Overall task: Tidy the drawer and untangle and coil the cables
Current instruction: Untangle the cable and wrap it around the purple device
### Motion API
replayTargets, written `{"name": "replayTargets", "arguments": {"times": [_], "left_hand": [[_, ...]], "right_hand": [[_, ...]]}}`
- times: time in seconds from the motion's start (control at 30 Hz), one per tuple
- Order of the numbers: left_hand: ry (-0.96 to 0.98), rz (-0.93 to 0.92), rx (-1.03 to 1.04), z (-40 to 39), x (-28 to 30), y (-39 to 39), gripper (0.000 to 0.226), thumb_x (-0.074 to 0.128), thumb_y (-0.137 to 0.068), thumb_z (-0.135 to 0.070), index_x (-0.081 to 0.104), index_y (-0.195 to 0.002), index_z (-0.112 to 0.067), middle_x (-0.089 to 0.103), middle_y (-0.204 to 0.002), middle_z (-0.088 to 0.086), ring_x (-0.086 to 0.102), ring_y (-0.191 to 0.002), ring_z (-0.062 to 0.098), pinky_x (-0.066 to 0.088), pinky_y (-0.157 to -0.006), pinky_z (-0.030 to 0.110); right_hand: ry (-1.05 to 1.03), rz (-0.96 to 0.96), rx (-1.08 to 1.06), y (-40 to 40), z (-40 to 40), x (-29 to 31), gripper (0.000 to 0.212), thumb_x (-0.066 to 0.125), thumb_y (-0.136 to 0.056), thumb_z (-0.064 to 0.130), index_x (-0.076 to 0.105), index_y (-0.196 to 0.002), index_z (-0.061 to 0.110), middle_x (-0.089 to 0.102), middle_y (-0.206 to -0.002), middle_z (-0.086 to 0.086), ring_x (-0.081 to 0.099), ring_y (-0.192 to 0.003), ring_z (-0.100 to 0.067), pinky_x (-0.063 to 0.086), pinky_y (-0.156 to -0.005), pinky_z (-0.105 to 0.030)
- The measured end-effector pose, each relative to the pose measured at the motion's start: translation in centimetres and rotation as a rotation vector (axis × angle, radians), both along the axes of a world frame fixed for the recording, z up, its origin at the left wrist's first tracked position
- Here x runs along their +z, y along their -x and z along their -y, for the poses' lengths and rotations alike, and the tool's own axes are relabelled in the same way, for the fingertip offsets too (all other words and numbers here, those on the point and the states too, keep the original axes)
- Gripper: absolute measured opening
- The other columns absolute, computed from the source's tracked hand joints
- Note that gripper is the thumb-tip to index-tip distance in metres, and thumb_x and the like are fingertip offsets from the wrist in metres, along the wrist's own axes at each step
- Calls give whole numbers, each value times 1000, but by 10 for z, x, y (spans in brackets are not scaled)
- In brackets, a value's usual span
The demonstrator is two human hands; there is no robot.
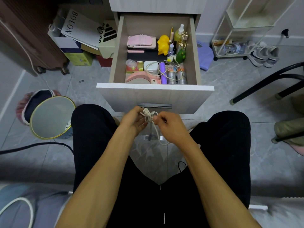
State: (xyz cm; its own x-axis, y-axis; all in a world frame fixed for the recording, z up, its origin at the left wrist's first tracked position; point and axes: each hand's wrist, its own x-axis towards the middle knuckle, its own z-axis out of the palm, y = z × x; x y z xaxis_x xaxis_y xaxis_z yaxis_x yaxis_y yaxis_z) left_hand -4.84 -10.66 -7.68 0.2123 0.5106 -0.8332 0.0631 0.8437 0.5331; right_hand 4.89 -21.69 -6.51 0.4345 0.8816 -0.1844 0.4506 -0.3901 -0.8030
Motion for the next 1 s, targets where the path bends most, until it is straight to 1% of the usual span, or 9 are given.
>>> {"name": "replayTargets", "arguments": {"times": [0.1,0.27,0.4,0.5,0.63,0.73,0.83,0.9,1.0], "left_hand": [[-7,-49,-36,-1,-3,2,9,64,-87,-15,68,-80,-12,72,-69,3,65,-63,15,52,-54,24],[-44,-119,-68,0,-8,0,8,67,-88,-18,70,-81,-13,72,-66,-1,65,-61,13,50,-49,21],[-64,-167,-78,1,-13,-5,9,69,-86,-19,70,-87,-10,72,-71,3,64,-53,11,49,-45,19],[6,-162,-69,6,-15,-6,11,67,-87,-17,71,-92,-8,70,-74,5,61,-53,12,48,-44,19],[76,-97,-8,12,-13,-9,8,65,-88,-12,69,-85,-5,69,-73,8,62,-59,15,51,-47,22],[40,35,52,16,-6,-12,9,60,-89,-8,67,-83,-4,69,-77,10,65,-65,19,57,-52,24],[-103,201,49,17,3,-4,12,56,-92,-7,66,-87,-3,72,-80,11,70,-74,22,60,-66,29],[-213,219,2,19,9,1,11,57,-93,-7,63,-84,-4,70,-74,10,70,-73,21,59,-68,30],[-321,164,-30,25,17,6,18,65,-93,-16,59,-77,-8,69,-72,8,70,-70,18,58,-67,28]], "right_hand": [[34,11,14,-3,6,0,32,54,-97,27,64,-76,5,56,-63,-4,44,-54,-9,36,-55,-25],[57,39,37,-7,9,3,31,54,-98,28,66,-78,8,54,-61,2,45,-53,-7,32,-49,-13],[2,126,95,-2,11,-1,31,54,-97,27,62,-74,8,59,-63,-4,53,-58,-17,41,-56,-28],[-40,211,160,-1,15,-2,31,53,-97,25,57,-70,11,57,-60,-3,52,-55,-19,44,-55,-38],[-74,222,168,-5,22,-2,29,53,-97,24,58,-72,10,54,-59,0,50,-54,-15,43,-54,-35],[-120,20,-58,-6,26,-4,28,55,-97,21,59,-70,17,49,-53,9,47,-51,-9,39,-52,-26],[-91,-237,-408,-16,28,-5,32,49,-100,28,60,-70,21,51,-52,2,55,-54,-25,46,-54,-33],[7,-161,-399,-25,28,-7,33,45,-100,30,61,-73,18,58,-61,-8,61,-63,-31,52,-60,-38],[9,-120,-362,-28,25,-6,31,44,-101,28,61,-79,14,61,-66,-7,61,-63,-25,55,-66,-43]]}}
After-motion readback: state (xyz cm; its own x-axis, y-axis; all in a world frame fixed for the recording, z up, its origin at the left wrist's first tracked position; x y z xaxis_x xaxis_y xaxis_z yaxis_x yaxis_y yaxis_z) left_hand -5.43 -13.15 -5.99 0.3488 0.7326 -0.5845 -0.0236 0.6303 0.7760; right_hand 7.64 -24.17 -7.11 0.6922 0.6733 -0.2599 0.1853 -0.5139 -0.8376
